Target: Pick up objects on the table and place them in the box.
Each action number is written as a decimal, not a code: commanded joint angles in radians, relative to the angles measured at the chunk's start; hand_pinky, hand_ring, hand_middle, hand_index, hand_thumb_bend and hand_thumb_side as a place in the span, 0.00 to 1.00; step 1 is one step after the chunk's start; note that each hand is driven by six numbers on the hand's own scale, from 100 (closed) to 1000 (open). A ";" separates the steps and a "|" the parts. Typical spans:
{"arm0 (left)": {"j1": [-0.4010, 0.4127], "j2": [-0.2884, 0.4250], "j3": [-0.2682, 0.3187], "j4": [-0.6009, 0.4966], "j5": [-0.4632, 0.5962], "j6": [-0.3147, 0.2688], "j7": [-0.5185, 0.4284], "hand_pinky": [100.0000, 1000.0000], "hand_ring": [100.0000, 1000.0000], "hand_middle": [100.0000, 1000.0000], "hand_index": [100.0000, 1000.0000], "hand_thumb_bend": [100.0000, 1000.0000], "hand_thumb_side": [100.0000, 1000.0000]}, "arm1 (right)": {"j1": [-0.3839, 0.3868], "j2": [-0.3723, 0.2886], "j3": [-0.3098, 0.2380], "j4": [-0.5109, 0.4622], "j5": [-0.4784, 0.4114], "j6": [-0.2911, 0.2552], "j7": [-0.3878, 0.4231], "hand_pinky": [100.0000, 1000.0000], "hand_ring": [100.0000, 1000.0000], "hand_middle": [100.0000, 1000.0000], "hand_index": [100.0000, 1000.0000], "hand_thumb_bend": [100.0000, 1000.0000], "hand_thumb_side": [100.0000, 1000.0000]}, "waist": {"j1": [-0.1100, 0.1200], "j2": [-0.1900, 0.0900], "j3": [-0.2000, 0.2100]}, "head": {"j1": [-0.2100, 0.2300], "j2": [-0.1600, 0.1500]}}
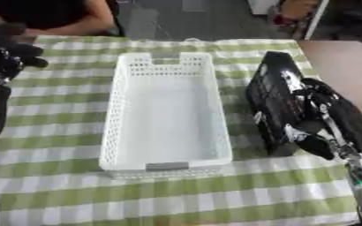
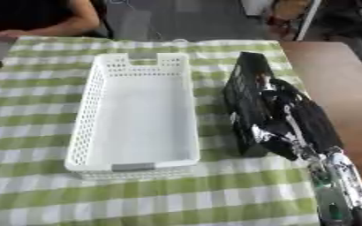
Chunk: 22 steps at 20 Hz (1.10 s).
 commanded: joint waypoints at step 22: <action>-0.011 0.004 -0.001 -0.020 0.004 0.001 -0.004 0.62 0.63 0.78 0.70 0.46 0.79 | 0.006 0.001 -0.012 -0.014 -0.101 0.046 -0.158 0.29 0.55 0.81 0.73 0.00 0.00 | 0.002 -0.007 0.000 | -0.003 0.000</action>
